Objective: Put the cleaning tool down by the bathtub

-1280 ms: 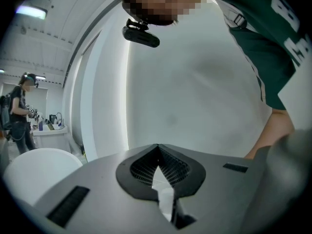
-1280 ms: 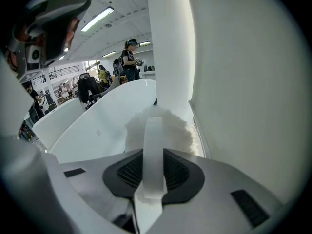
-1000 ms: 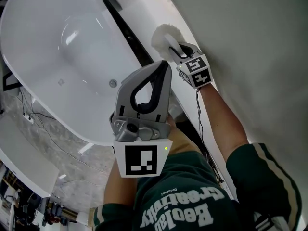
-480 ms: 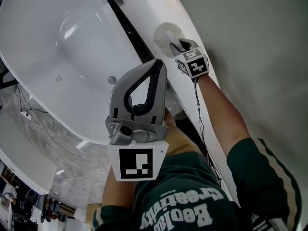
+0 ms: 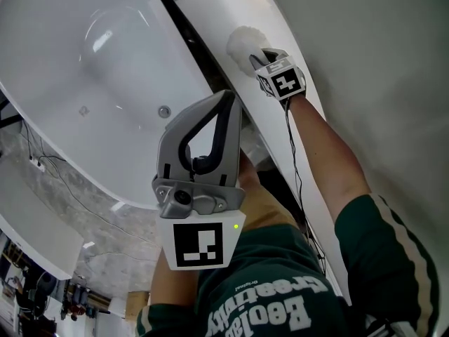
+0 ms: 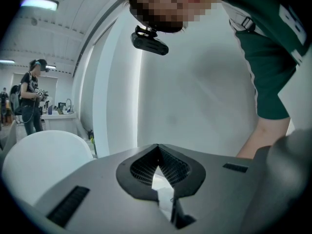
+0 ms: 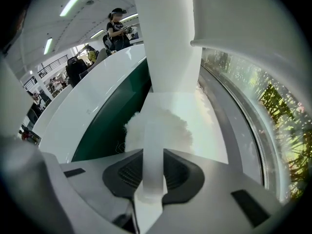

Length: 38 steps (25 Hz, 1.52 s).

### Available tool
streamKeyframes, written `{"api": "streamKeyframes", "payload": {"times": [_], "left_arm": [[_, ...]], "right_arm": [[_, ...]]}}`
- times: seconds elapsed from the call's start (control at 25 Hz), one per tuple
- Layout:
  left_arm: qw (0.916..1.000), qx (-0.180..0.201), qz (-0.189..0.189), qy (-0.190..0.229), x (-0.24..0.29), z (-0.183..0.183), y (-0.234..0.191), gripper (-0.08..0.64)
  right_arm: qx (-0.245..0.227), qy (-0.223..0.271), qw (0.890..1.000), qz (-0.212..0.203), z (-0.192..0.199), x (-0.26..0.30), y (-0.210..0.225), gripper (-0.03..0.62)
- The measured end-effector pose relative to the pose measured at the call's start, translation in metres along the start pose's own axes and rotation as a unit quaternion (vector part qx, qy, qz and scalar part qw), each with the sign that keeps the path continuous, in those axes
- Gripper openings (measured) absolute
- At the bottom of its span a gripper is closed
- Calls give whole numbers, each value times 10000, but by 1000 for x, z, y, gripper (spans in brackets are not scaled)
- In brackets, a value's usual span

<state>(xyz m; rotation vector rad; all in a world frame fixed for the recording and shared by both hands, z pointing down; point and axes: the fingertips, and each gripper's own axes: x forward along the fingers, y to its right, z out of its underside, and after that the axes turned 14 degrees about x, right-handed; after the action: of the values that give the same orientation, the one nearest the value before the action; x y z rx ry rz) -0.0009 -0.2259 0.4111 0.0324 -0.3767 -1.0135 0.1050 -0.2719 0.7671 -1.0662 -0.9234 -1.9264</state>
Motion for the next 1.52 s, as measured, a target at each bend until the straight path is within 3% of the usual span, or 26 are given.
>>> {"api": "streamKeyframes", "payload": {"times": [0.36, 0.64, 0.8, 1.36, 1.52], "left_arm": [[10000, -32, 8, 70, -1, 2, 0, 8], [10000, -26, -32, 78, -1, 6, 0, 8], [10000, -40, -24, 66, 0, 9, 1, 8], [9999, -65, 46, -62, -1, 20, 5, 8], [9999, -50, 119, -62, -3, 19, 5, 8]], "right_arm": [[-87, -311, 9993, 190, 3, 14, 5, 92], [255, -494, 9980, 315, 9, 22, 13, 92], [481, -406, 9974, 359, 8, 28, 13, 94], [527, -146, 9976, 429, 8, 26, 17, 97], [524, -102, 9978, 396, 7, 23, 12, 158]]}}
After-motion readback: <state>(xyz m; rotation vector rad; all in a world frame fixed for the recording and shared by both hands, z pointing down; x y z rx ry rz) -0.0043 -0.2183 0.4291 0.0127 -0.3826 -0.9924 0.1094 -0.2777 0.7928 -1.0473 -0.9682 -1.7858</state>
